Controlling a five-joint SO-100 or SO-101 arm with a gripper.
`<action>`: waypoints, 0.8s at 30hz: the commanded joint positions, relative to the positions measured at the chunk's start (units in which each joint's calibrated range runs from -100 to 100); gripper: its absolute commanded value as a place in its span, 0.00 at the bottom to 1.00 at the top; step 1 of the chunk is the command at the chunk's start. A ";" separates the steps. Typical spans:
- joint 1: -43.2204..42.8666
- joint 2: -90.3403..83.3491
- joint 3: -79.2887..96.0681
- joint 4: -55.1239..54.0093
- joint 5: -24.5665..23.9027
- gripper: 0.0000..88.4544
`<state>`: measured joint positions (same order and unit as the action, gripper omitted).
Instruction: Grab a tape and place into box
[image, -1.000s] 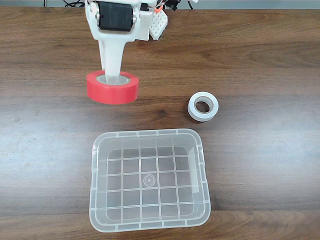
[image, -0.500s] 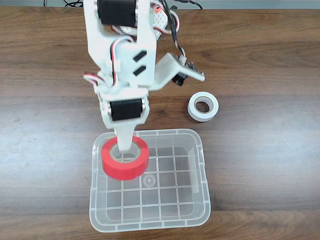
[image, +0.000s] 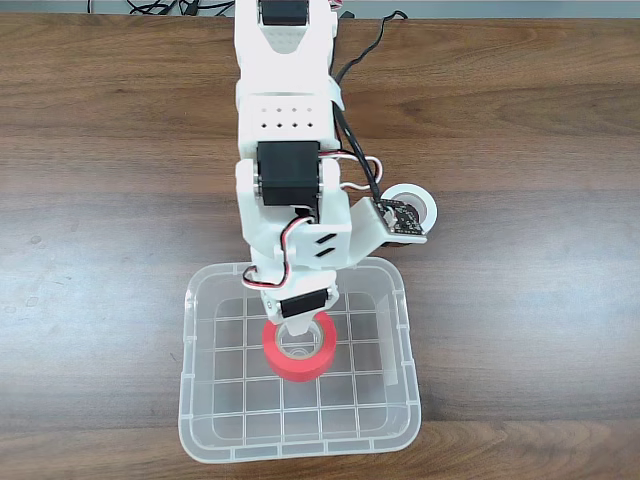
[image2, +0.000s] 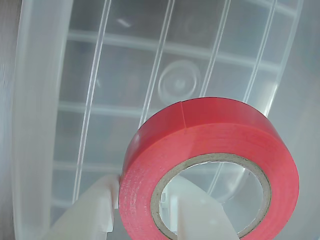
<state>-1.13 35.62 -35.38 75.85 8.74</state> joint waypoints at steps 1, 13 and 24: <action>-1.29 -0.79 -6.01 -1.28 -0.31 0.02; -0.70 -0.63 -9.34 -2.39 -0.09 0.16; -0.63 -0.71 -22.13 5.15 -0.25 0.15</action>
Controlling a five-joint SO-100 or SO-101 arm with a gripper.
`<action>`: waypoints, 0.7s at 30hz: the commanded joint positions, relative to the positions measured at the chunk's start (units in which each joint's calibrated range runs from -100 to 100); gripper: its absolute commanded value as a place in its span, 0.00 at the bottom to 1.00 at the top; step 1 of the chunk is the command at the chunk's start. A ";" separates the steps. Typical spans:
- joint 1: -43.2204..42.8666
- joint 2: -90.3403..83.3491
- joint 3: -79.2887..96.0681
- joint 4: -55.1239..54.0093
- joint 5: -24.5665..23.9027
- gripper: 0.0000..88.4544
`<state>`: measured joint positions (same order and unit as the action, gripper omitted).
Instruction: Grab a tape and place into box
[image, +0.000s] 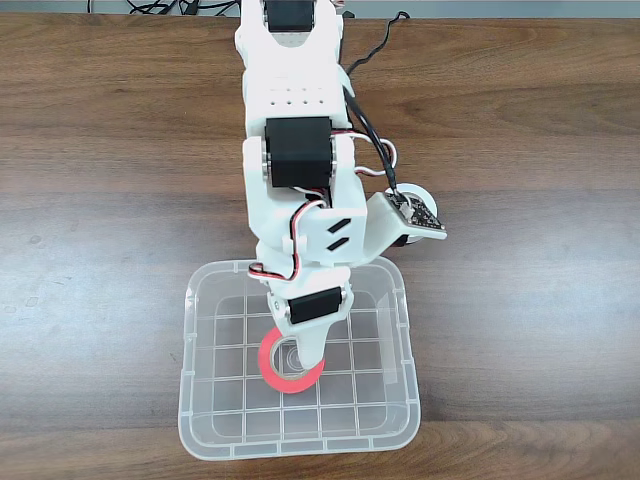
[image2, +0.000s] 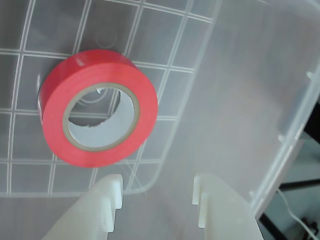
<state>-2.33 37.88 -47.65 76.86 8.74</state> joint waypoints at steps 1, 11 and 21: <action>0.50 -2.97 -11.70 5.67 -0.25 0.15; 0.35 -3.61 -33.34 23.14 -0.36 0.02; -0.45 -24.37 -23.52 23.14 0.06 0.02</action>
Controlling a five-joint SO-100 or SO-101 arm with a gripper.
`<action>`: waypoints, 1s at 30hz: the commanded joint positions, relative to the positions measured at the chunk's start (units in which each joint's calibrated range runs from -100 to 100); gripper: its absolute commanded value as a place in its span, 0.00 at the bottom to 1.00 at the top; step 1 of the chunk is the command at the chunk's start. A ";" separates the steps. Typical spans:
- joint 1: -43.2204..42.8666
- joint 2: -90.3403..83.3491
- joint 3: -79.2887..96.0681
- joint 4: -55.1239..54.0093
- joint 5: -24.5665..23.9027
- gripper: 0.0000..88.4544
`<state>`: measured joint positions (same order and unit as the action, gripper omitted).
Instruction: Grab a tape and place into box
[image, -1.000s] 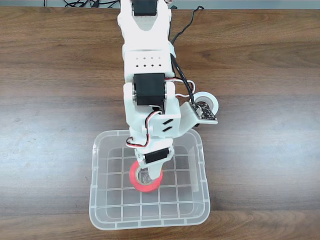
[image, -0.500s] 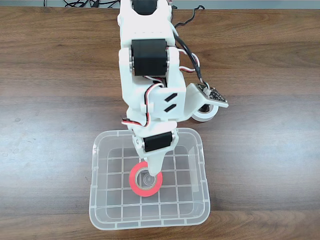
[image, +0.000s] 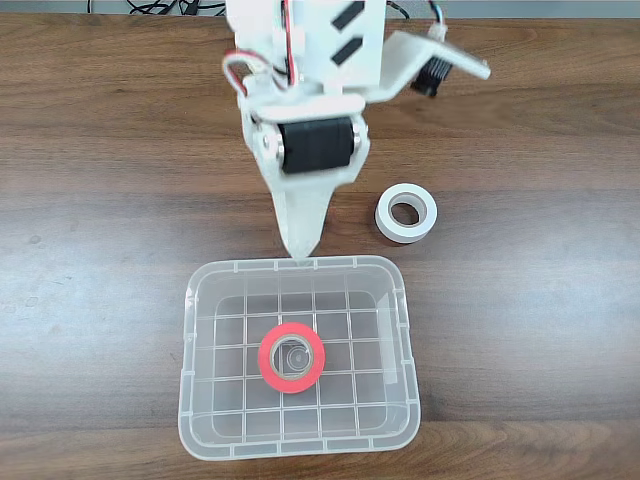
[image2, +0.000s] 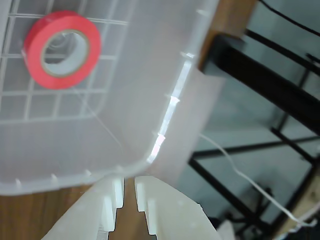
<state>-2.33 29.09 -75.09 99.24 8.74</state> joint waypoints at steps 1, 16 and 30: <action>-1.04 -17.91 5.93 0.76 0.01 0.02; -11.06 -56.77 49.12 0.76 -4.15 0.01; -9.81 -94.26 101.59 -12.17 -4.26 0.01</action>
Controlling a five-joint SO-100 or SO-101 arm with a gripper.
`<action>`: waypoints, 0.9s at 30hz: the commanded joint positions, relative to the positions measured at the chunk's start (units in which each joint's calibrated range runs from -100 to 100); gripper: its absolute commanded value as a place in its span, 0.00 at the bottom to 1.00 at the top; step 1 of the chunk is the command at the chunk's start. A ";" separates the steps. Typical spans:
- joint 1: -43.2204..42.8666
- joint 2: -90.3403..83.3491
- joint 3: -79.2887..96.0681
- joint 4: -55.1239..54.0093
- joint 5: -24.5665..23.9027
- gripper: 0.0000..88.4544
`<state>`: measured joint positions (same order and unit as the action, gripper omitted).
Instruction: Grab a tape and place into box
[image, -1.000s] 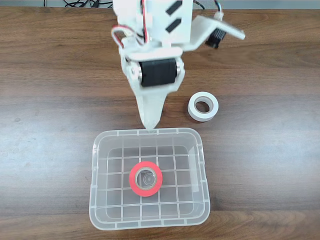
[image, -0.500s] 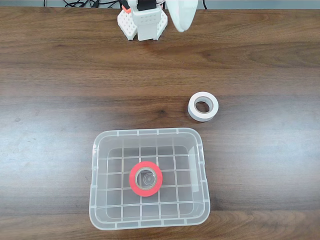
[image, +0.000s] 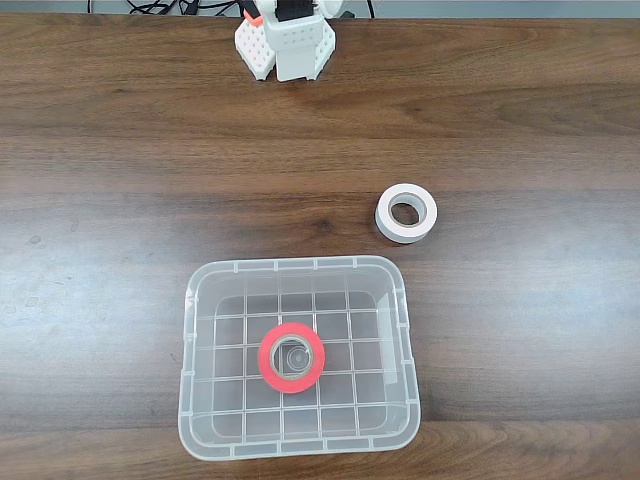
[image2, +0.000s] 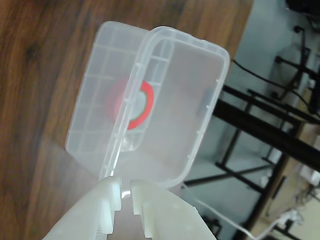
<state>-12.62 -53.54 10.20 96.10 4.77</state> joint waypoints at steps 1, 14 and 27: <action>1.43 -14.77 21.65 -11.68 -0.29 0.01; 8.53 -38.34 77.27 -31.03 -0.35 0.02; 8.45 -45.42 86.65 -30.09 -5.83 0.01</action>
<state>-4.36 -98.07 97.56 66.61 0.70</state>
